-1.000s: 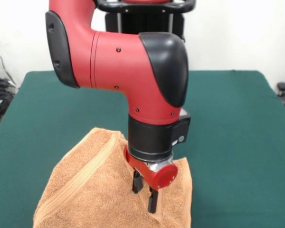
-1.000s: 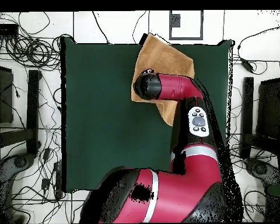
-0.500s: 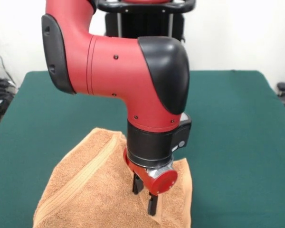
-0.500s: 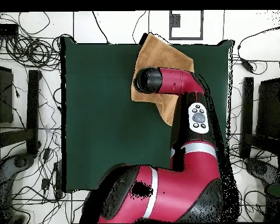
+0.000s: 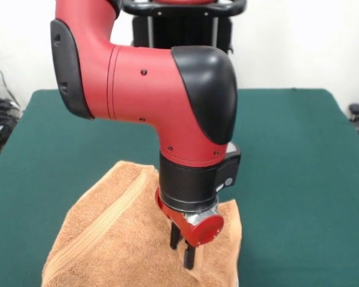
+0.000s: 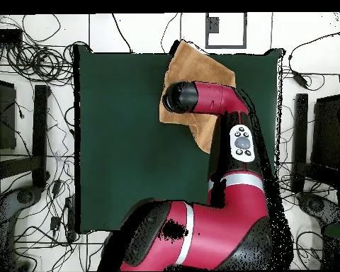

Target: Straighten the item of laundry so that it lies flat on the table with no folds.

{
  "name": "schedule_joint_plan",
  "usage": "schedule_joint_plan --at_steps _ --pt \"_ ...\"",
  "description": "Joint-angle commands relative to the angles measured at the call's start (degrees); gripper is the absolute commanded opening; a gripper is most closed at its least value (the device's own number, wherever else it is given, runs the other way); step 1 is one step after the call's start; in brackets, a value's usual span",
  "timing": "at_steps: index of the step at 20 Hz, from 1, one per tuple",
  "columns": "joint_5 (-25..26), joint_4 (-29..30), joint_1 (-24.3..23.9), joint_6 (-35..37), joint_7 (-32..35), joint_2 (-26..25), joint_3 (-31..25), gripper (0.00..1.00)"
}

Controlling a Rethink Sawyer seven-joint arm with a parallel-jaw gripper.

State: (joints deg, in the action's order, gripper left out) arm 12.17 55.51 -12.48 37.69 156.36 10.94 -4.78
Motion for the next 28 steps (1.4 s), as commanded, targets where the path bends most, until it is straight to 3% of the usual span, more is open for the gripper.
schedule_joint_plan --at_steps 1,8,17,28 --pt "1.8 1.8 2.5 1.3 -9.8 -7.2 -7.0 0.0" --pt "1.4 3.9 1.5 1.3 -12.6 -6.4 -9.1 0.0" --pt "1.0 8.7 3.5 1.2 -7.9 -3.6 -7.1 0.0" --pt "3.6 11.1 9.4 -0.9 -1.7 -1.3 -0.2 0.0"
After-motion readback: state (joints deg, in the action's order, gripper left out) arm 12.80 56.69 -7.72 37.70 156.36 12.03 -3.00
